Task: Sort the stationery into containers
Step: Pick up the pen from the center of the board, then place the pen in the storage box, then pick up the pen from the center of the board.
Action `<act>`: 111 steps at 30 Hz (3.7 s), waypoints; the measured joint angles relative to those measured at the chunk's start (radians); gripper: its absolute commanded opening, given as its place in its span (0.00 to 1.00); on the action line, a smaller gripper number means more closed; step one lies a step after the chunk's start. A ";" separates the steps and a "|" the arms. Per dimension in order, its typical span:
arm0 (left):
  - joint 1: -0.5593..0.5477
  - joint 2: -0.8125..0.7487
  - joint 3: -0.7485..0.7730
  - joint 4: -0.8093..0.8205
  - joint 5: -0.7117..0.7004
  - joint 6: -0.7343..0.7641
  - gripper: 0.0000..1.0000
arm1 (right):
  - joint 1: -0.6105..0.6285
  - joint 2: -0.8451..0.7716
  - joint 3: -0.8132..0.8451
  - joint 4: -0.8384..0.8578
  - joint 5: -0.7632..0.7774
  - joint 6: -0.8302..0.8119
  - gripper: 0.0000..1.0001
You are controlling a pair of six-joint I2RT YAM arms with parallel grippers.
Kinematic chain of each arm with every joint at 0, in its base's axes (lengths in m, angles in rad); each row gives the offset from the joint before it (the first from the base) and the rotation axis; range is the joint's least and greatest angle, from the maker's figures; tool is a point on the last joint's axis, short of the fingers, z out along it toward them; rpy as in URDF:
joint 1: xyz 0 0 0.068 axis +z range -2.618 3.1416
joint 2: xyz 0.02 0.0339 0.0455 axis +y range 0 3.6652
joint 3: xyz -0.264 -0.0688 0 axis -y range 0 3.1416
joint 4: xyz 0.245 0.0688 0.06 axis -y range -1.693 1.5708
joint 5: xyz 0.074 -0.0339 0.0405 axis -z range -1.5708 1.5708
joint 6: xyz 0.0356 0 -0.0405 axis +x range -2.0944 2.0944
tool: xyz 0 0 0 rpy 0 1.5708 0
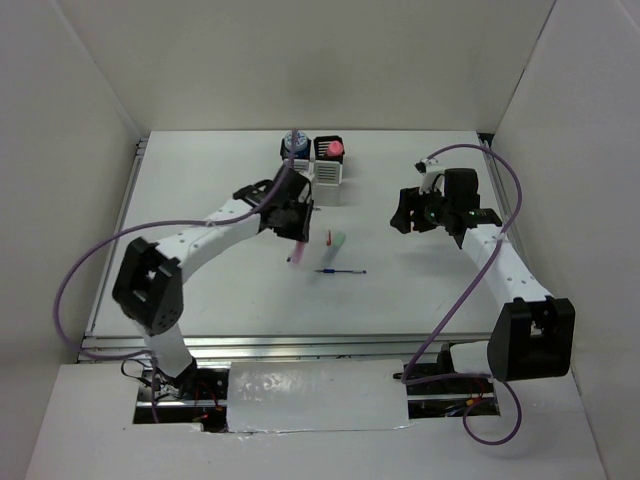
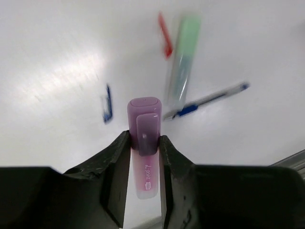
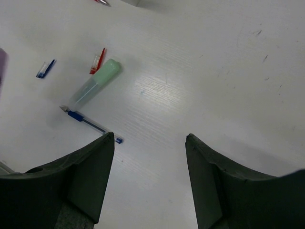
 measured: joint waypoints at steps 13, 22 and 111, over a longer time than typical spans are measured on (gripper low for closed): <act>0.132 -0.284 -0.274 0.928 -0.123 0.282 0.00 | 0.007 0.063 0.014 0.000 -0.001 0.001 0.68; 0.177 0.006 -0.204 1.177 -0.069 0.394 0.00 | 0.007 0.104 0.041 0.000 0.001 0.000 0.68; -0.058 0.464 0.402 0.130 0.117 0.382 0.66 | -0.081 0.108 0.000 -0.030 -0.060 -0.007 0.69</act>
